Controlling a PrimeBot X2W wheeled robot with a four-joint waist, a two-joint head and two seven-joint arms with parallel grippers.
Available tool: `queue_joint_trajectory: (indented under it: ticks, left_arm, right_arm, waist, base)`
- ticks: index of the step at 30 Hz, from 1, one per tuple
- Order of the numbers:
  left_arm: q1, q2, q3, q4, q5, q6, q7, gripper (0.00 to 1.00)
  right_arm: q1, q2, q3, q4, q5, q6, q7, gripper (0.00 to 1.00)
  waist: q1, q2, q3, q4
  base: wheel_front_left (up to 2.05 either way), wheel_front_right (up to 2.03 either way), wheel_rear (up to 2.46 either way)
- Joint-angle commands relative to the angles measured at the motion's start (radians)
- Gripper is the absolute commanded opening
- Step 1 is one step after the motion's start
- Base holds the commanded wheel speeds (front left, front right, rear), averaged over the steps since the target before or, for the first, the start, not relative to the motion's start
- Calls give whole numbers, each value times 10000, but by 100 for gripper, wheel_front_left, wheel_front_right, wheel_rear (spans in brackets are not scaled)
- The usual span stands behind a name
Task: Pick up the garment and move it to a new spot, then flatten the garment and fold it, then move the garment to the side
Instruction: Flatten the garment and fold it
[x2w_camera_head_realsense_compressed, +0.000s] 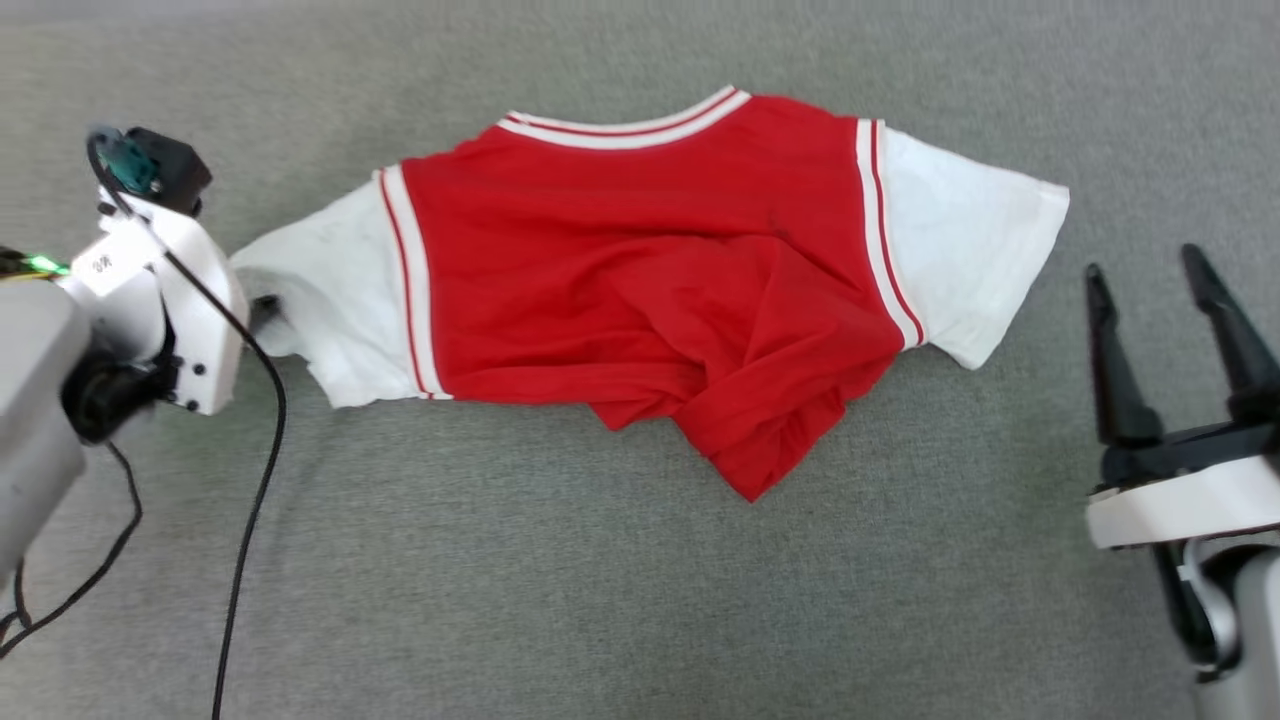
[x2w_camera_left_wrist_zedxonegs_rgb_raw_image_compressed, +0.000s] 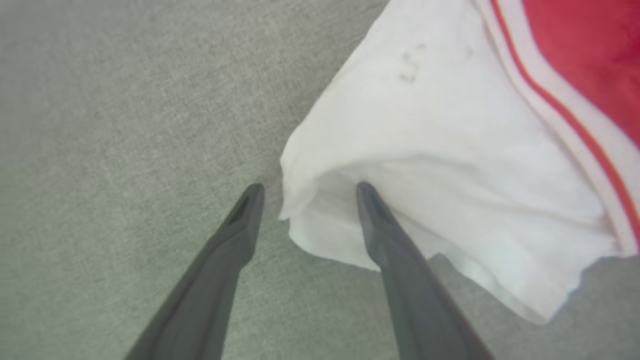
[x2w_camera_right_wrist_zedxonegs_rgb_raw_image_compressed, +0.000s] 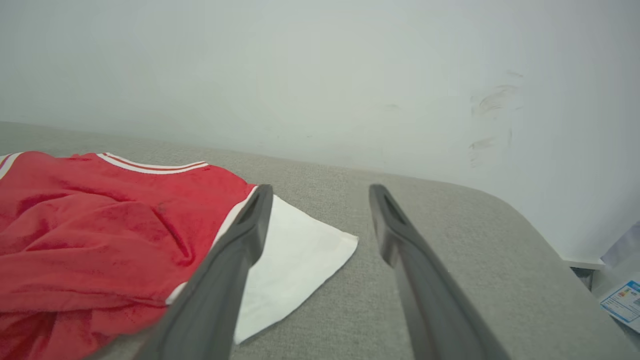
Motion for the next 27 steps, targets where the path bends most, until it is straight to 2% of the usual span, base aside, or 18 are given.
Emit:
queue_joint_trajectory:
  ticks: [1,6,9,12,19,25,27]
  left_arm:
    - [188,-99,47,-50,62,-3,-361,100]
    - [530,-73,227,-510,531,306,-2172,100]
    - [787,-11,425,-991,806,759,-3311,100]
    - [1169,13,707,-1543,983,1436,-4540,100]
    - [2063,16,1172,-2901,1320,3016,-6430,100]
    - [2723,-145,1920,-3959,1920,4365,-6923,100]
    - [2928,-334,2492,-4389,2353,4789,-6950,100]
  right_arm:
    - [-25,-168,-99,-36,105,-14,60,100]
    - [-326,-850,-511,-317,322,-13,591,100]
    - [-591,-1397,-656,-453,598,-14,1138,100]
    - [-938,-2058,-505,-565,946,-14,2033,100]
    - [-2014,-3769,200,-237,2616,-14,5145,100]
    - [-2979,-5004,1042,503,4239,-14,8224,100]
    - [-3327,-5318,1221,733,4682,-14,9111,100]
  waist:
    - [0,0,-349,229]
    - [0,0,-941,610]
    - [0,0,-1185,824]
    - [0,0,-1314,990]
    - [0,0,-1261,1372]
    - [0,0,-909,1727]
    - [0,0,-737,1845]
  base:
    - [0,0,0]
    - [0,0,0]
    - [0,0,0]
    - [0,0,0]
    - [0,0,0]
    - [0,0,0]
    - [0,0,0]
